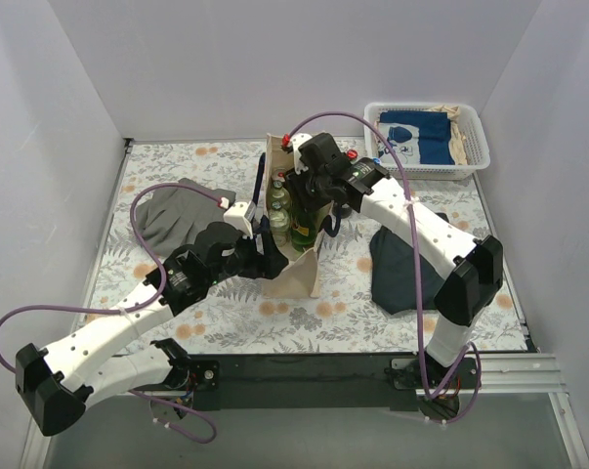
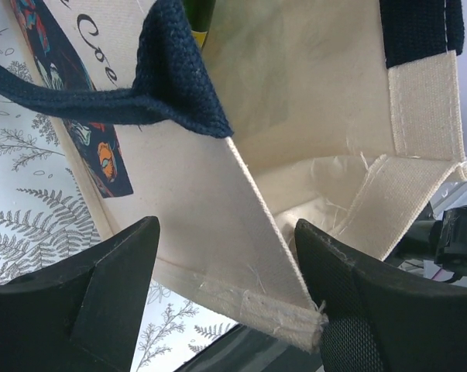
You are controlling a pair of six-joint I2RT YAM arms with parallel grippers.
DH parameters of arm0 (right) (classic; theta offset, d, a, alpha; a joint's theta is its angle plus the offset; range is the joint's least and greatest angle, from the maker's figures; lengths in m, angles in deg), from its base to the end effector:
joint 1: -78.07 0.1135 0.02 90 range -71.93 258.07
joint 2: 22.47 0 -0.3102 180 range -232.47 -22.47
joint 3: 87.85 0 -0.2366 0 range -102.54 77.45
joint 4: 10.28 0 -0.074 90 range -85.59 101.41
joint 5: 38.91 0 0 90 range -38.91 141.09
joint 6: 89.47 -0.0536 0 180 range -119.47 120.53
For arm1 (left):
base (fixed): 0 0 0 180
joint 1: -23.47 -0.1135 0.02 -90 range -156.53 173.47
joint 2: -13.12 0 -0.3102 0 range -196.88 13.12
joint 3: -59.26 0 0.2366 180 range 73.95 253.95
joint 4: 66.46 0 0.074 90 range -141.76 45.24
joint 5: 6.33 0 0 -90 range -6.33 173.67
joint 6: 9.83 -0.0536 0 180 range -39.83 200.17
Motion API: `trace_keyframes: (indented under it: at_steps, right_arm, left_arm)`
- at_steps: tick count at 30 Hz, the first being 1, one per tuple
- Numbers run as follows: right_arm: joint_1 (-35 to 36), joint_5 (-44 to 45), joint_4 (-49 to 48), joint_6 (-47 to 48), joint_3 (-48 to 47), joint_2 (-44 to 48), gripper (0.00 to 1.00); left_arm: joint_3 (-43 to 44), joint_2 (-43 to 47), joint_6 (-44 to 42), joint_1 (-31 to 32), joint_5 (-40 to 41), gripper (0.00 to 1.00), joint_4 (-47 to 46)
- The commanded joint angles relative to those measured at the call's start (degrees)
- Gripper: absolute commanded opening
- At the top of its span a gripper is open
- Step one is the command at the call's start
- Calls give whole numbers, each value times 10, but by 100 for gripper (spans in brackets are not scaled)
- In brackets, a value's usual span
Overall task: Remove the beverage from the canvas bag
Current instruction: Adjust the canvas bag at the center of the board, then take out the drink from the canvas bag.
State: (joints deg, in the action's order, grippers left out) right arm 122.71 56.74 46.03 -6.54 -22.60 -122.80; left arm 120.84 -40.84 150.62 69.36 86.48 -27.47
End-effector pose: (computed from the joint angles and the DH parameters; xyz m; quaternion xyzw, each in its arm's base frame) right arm 0.2880 0.2770 0.3926 -0.2747 0.8699 0.1370 0.3860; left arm 0.1278 -0.1281 0.3293 -0.1971 0.8492 -0.4046 0.2763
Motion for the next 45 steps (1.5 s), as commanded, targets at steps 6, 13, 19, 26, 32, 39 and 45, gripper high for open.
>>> trace_keyframes:
  at_steps: [6,13,19,26,32,39,45]
  right_arm:
    - [-18,-8,-11,3,-16,-2,51]
    - [-20,-38,-11,4,3,-7,67]
    - [-19,-49,-10,6,0,-17,67]
    - [-19,-49,-12,4,11,-26,55]
    - [-20,-48,-8,5,18,-29,54]
    - [-19,-45,-10,9,16,-43,53]
    - [-20,-47,-9,9,-3,-58,52]
  left_arm:
    - [12,-2,-23,3,14,70,32]
    - [10,3,-20,3,9,73,31]
    - [7,5,-19,3,15,73,31]
    - [10,-2,-22,3,19,73,31]
    - [12,-5,-26,3,25,73,31]
    - [16,-7,-27,3,29,73,30]
    - [16,-7,-30,3,33,74,30]
